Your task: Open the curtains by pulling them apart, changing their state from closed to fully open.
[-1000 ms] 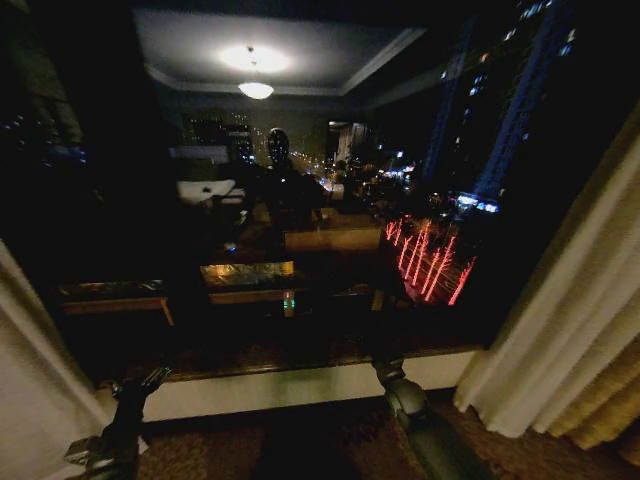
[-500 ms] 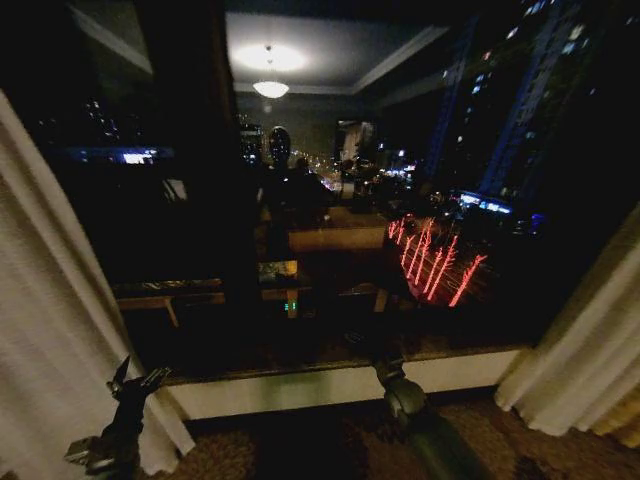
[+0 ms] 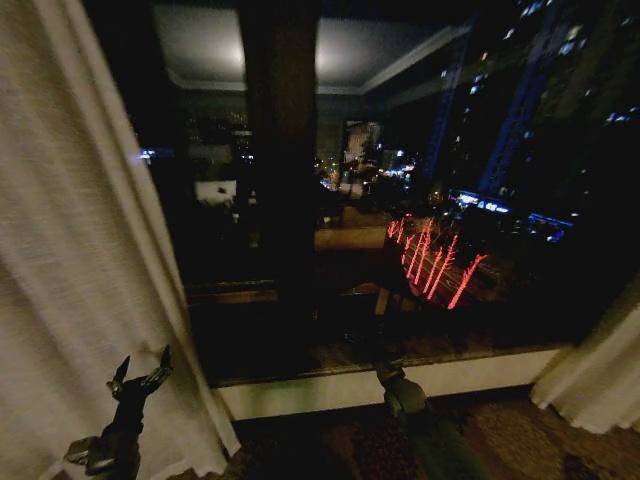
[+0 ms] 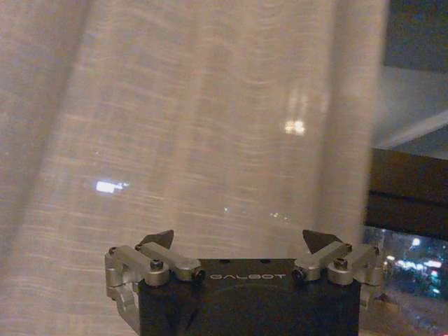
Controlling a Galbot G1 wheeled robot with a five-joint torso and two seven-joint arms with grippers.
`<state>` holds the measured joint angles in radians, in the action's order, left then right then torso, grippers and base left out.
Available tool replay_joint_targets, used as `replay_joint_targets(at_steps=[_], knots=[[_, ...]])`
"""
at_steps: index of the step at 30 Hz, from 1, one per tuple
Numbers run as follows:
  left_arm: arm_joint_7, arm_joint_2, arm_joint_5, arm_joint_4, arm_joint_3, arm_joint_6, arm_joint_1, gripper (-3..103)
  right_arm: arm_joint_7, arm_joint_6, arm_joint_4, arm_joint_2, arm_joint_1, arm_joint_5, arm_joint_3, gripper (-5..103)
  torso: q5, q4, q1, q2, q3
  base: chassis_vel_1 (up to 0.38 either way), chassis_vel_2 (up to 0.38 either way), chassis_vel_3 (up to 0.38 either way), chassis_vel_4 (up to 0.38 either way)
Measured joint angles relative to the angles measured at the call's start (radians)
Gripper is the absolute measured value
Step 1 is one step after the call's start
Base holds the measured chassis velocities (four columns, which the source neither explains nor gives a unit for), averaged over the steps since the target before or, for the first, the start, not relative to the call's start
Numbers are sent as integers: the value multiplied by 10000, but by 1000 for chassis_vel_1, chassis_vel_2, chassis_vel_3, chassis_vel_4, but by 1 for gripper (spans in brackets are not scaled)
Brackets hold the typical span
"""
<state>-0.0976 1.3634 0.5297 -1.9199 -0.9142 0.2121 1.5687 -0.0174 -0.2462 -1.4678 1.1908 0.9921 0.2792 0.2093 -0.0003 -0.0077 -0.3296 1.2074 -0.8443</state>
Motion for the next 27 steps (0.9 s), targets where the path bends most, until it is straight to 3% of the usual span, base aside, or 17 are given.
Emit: replay_joint_targets(at_steps=[8, 18, 27], knots=[[0, 3, 0, 0, 6, 0, 0, 100, 0, 0, 1, -5, -1, 0, 3, 100, 13, -5, 0, 0, -1, 43, 38, -29, -44], [-2, 3, 0, 0, 6, 0, 1, 100, -1, 0, 1, -3, -1, 0, 6, 100, -4, -2, 2, 1, 1, -16, -38, 4, 27], [-1, 1, 0, 0, 5, 0, 1, 100, -1, 0, 1, -3, -1, 0, 3, 100, 4, -4, 2, 1, 0, -16, -23, 21, 13]])
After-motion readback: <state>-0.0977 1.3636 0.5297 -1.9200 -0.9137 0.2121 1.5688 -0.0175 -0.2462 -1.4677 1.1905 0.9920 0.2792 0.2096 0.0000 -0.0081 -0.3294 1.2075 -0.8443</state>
